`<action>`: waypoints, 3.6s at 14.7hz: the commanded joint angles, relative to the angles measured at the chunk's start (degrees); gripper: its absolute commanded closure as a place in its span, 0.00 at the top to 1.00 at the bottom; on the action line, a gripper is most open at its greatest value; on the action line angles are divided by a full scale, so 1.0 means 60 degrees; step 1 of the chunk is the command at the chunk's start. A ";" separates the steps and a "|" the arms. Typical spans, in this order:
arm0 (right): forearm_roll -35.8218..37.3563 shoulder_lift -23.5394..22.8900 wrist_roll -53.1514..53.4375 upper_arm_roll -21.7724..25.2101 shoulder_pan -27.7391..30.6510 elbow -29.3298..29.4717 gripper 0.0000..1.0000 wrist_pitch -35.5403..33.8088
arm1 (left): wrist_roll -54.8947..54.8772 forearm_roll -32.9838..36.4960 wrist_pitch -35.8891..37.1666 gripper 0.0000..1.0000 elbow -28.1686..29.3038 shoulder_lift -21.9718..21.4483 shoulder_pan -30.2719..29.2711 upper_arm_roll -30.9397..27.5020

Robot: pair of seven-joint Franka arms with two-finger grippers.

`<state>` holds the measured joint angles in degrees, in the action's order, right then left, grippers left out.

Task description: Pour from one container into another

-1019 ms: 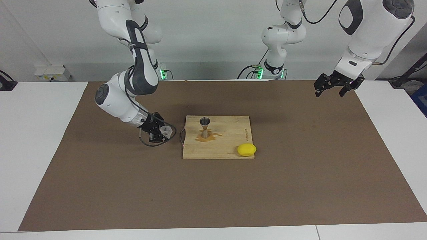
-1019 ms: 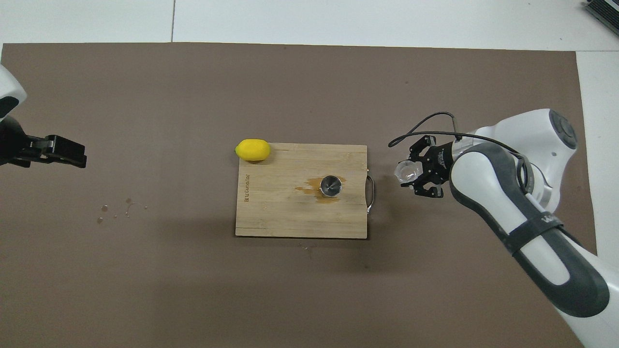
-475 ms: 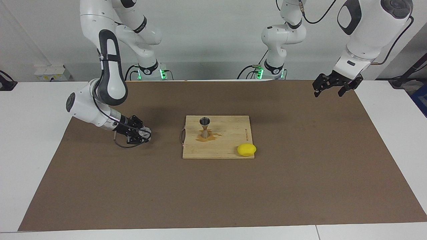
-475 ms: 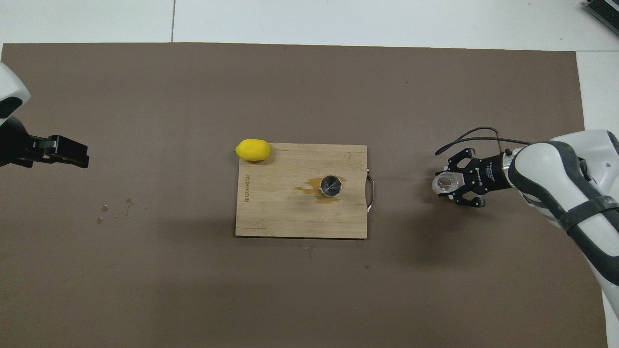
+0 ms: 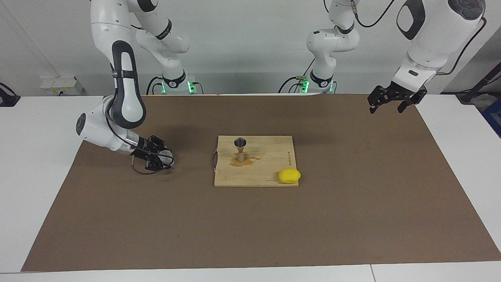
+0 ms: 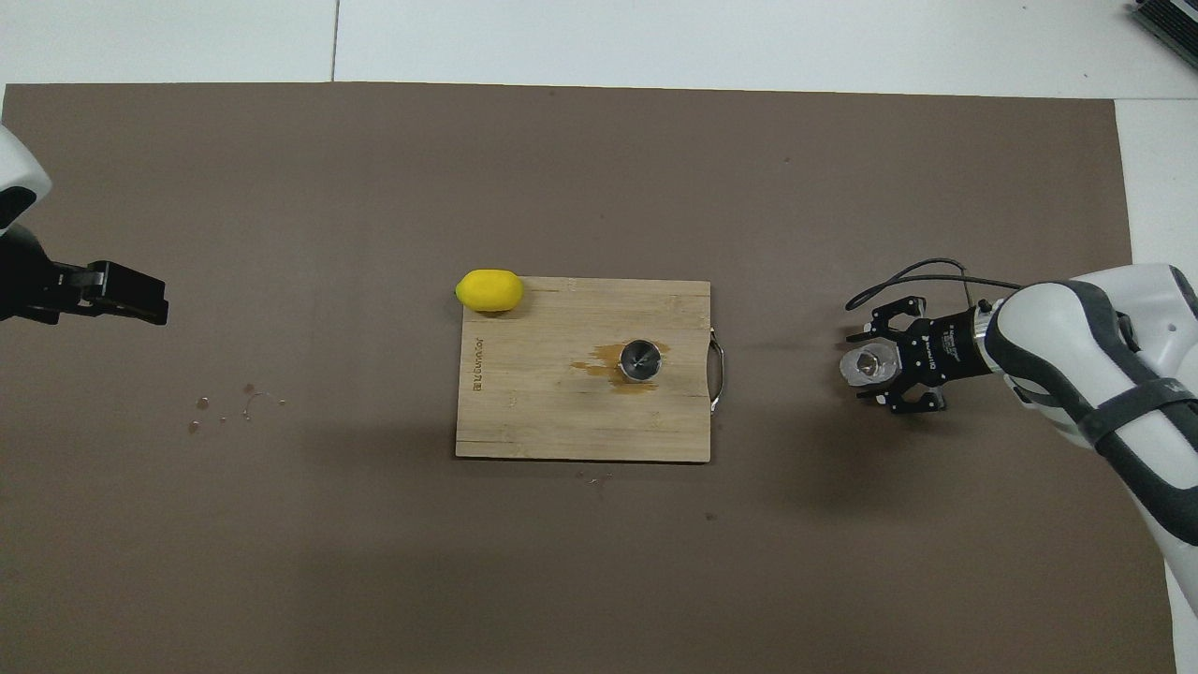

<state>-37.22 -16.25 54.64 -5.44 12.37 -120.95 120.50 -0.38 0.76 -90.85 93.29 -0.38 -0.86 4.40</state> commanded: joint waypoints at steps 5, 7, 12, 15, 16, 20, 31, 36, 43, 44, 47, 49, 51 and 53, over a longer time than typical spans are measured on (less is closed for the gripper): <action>0.0225 0.0335 -0.0287 -0.0030 0.0706 -0.0365 1.00 0.0102 | 0.0063 -0.0156 -0.0122 1.00 0.0141 -0.0172 0.0158 -0.0162; 0.0708 0.0496 -0.0288 -0.0030 0.0707 -0.0365 1.00 0.0102 | 0.0019 -0.0156 -0.0137 1.00 0.0141 -0.0172 0.0202 -0.0162; 0.2508 0.1315 -0.0288 -0.0089 0.0386 -0.0277 1.00 0.0088 | 0.0004 -0.0141 0.0068 1.00 0.0141 -0.0201 0.0188 -0.0177; 0.3535 0.1580 -0.0636 -0.0104 -0.0097 -0.0146 1.00 0.0044 | 0.0004 -0.0141 0.0054 1.00 0.0141 -0.0216 0.0129 -0.0177; 0.3639 0.1638 -0.1176 -0.0104 -0.0316 -0.0116 1.00 0.0029 | 0.0004 -0.0141 0.0054 1.00 0.0141 -0.0216 0.0114 -0.0177; 0.3975 0.1873 -0.3578 -0.0104 -0.1063 -0.0072 0.99 -0.0205 | 0.0004 -0.0141 0.0054 1.00 0.0141 -0.0216 0.0129 -0.0177; 0.6189 0.2665 -0.5252 -0.0191 -0.2208 0.2956 1.00 -0.2927 | 0.0004 -0.0141 0.0054 1.00 0.0141 -0.0216 0.0129 -0.0177; 0.6262 0.2606 -0.6409 -0.0118 -0.2032 0.4687 1.00 -0.4348 | 0.0004 -0.0141 0.0054 1.00 0.0141 -0.0216 0.0114 -0.0177; 0.6438 0.3103 -0.7113 -0.0118 -0.2003 0.4002 1.00 -0.4732 | 0.0004 -0.0141 0.0054 1.00 0.0141 -0.0216 0.0114 -0.0177; 0.6438 0.3220 -0.7259 -0.0118 -0.1974 0.3841 1.00 -0.4717 | 0.0004 -0.0141 0.0054 1.00 0.0141 -0.0216 0.0114 -0.0177; 0.6511 0.3309 -0.7465 -0.0133 -0.1974 0.3634 0.99 -0.4542 | 0.0004 -0.0141 0.0054 1.00 0.0141 -0.0216 0.0114 -0.0177; 0.6496 0.3280 -0.7509 -0.0133 -0.1959 0.3664 1.00 -0.4541 | 0.0004 -0.0141 0.0054 1.00 0.0141 -0.0216 0.0129 -0.0177; 0.6496 0.3280 -0.7553 -0.0133 -0.1959 0.3678 0.99 -0.4541 | 0.0004 -0.0141 0.0054 1.00 0.0141 -0.0216 0.0129 -0.0177; 0.6496 0.3265 -0.7568 -0.0133 -0.1944 0.3693 1.00 -0.4541 | 0.0004 -0.0141 0.0054 1.00 0.0141 -0.0216 0.0114 -0.0177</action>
<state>0.61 1.80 10.98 -5.73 -0.27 -96.98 92.29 -0.40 0.46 -90.78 93.29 -0.61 -0.41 3.81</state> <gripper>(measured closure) 0.000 0.000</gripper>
